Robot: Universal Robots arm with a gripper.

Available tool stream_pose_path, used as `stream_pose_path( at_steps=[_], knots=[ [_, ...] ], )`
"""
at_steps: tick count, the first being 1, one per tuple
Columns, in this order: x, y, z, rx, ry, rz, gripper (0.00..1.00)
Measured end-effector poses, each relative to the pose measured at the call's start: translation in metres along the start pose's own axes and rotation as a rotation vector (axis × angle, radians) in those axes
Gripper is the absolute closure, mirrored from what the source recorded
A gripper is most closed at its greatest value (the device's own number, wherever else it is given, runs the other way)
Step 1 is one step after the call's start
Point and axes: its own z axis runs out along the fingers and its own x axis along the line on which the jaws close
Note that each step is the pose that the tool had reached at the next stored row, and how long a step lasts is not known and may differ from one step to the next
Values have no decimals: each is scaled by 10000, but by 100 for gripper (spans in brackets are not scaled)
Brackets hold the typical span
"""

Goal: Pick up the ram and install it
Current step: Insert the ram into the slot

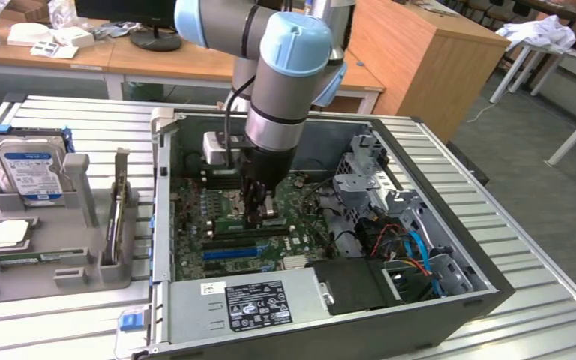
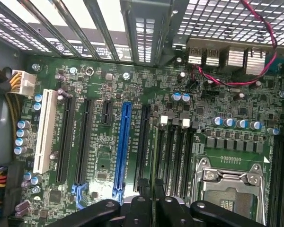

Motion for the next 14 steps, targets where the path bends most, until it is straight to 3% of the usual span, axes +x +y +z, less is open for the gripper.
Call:
stream_pose_path(
  at_steps=[8, 9, 10, 11, 14],
  knots=[
    [-2, 0, 6, 25, 3, 137, 87],
    [-2, 0, 6, 95, 20, 140, 87],
    [-2, 2, 7, 228, 45, 143, 87],
    [-2, 2, 8, 263, 50, 143, 87],
    [-2, 2, 6, 265, 54, 143, 87]
  ],
)
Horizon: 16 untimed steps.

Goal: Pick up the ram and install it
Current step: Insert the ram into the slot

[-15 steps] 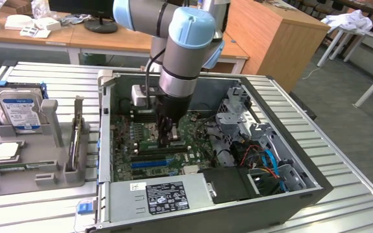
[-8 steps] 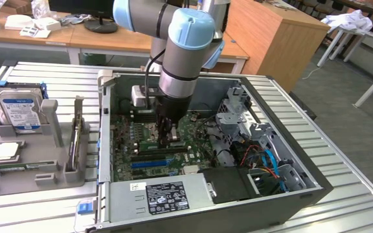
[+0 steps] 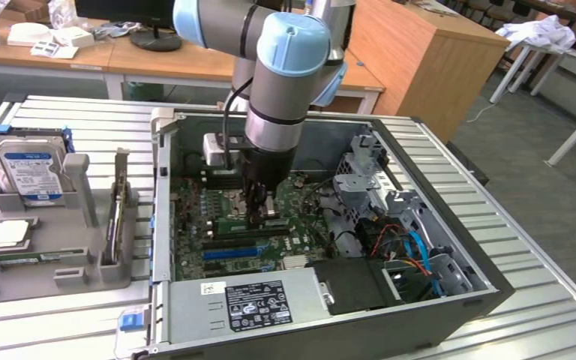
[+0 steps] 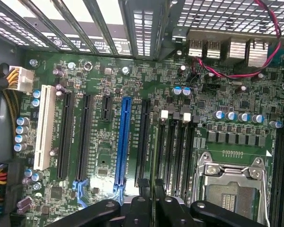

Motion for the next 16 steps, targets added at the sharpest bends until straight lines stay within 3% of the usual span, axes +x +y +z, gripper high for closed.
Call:
stream_pose_path(
  at_steps=[13, 16],
  knots=[
    [-19, 69, 2, -1, 36, 1, 87],
    [-20, 70, 2, -38, 59, 2, 87]
  ],
)
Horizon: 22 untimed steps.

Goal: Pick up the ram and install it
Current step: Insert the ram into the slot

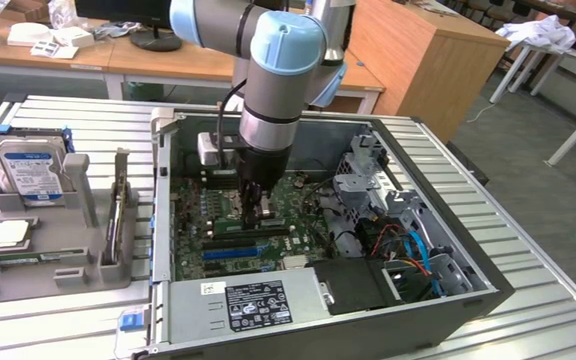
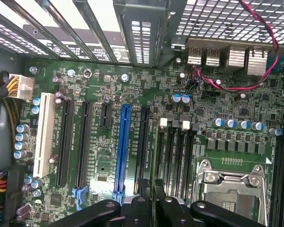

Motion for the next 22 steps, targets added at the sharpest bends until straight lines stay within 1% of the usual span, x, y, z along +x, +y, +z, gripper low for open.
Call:
stream_pose_path(
  at_steps=[5, 6, 9, 10, 18, 22],
  knots=[
    [0, -1, 1, -9, 1, -1, 87],
    [-1, -2, 4, -28, -4, -3, 87],
    [-1, -2, 16, -153, -11, -4, 87],
    [0, -1, 15, -170, -9, -4, 87],
    [-15, -4, 18, -169, -14, -5, 87],
    [-30, -16, 24, -168, -39, -5, 87]
  ],
)
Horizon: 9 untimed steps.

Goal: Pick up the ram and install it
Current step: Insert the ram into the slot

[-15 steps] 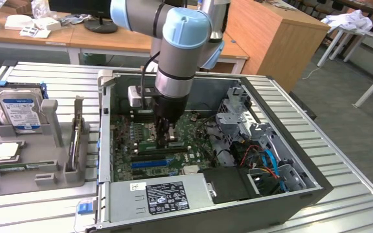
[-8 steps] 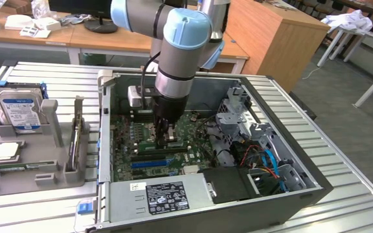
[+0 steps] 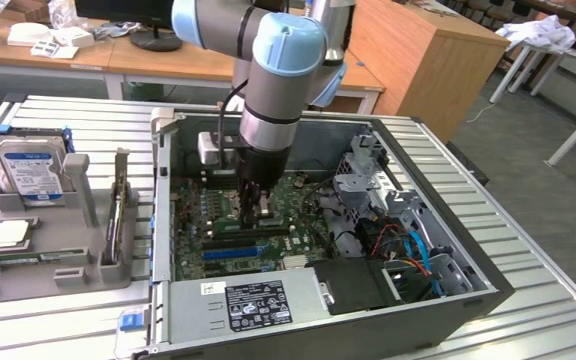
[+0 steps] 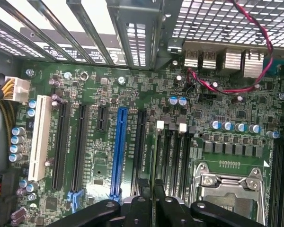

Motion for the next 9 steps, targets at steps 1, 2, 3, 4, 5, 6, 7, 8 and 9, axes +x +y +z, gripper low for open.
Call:
stream_pose_path(
  at_steps=[1, 2, 3, 4, 5, 6, 7, 8, 9],
  knots=[
    [-2, -9, 2, 1, -13, 0, 87],
    [-1, -24, 3, 3, -30, -1, 87],
    [-1, -39, 4, 4, -42, -2, 87],
    [-2, -52, 6, 4, -50, -3, 87],
    [-2, -63, 7, 5, -57, -4, 87],
    [-2, -72, 9, 5, -64, -4, 87],
    [-2, -76, 10, 7, -68, -4, 87],
    [-2, -76, 10, 6, -67, -4, 87],
    [-3, -76, 10, 5, -67, -3, 87]
  ],
)
